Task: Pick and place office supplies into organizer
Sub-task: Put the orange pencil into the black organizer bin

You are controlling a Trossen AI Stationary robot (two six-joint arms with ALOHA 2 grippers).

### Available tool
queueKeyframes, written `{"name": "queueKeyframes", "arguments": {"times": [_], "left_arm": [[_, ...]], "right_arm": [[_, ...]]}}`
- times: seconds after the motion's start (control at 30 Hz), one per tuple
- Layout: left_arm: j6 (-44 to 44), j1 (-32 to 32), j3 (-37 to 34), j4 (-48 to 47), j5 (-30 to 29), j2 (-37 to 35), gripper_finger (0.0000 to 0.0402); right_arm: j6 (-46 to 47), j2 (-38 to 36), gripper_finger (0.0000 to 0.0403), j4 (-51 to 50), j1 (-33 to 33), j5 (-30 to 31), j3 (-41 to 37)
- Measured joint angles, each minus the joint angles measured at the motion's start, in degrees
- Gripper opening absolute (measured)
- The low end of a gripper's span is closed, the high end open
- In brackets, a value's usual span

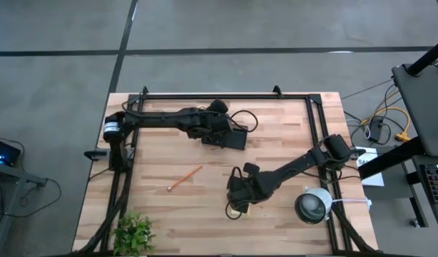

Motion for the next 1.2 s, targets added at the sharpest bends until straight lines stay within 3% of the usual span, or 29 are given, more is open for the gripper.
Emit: {"name": "queueKeyframes", "arguments": {"times": [0.17, 0.27, 0.33, 0.43, 0.5, 0.63, 0.87, 1.0, 1.2], "left_arm": [[-11.6, -0.4, 0.0, -4.6, -1.9, -0.5, 0.0122], [-25.3, -2.4, 0.0, -13.4, 0.9, -2.5, 0.0137], [-37.6, -4.3, 0.1, -19.0, 9.3, -4.0, 0.0142], [-54.4, -7.7, -1.3, -20.9, 27.0, -6.7, 0.0143], [-61.8, -11.8, -4.1, -17.6, 31.2, -9.1, 0.0142], [-76.4, -21.9, -13.4, -7.7, 27.6, -14.9, 0.0131], [-114.6, -35.8, -32.9, 7.0, 26.5, -23.1, 0.012], [-131.6, -40.3, -39.3, 10.7, 22.3, -25.5, 0.012], [-145.2, -42.7, -43.7, 10.5, 22.7, -26.0, 0.012]], "right_arm": [[-1.0, 0.0, 0.0009, 0.1, 0.6, 0.0, 0.0], [-3.7, 0.0, 0.0009, 0.4, 0.9, -0.7, -0.1], [-8.3, 0.0, 0.0009, 1.5, 0.9, -3.7, -0.1], [-19.1, 0.0, 0.0009, 4.7, 0.4, -10.1, -0.1], [-25.8, 0.0, 0.0009, 7.2, -0.7, -12.5, -0.1], [-34.5, 0.0, 0.0009, 13.8, -4.9, -13.6, 0.1], [-39.7, 1.4, 0.0009, 19.3, -13.9, -28.5, 4.8], [-43.5, 4.9, 0.0009, 19.4, -17.2, -30.1, 8.9], [-45.0, 12.1, 0.0009, 19.3, -19.6, -30.9, 16.8]]}}
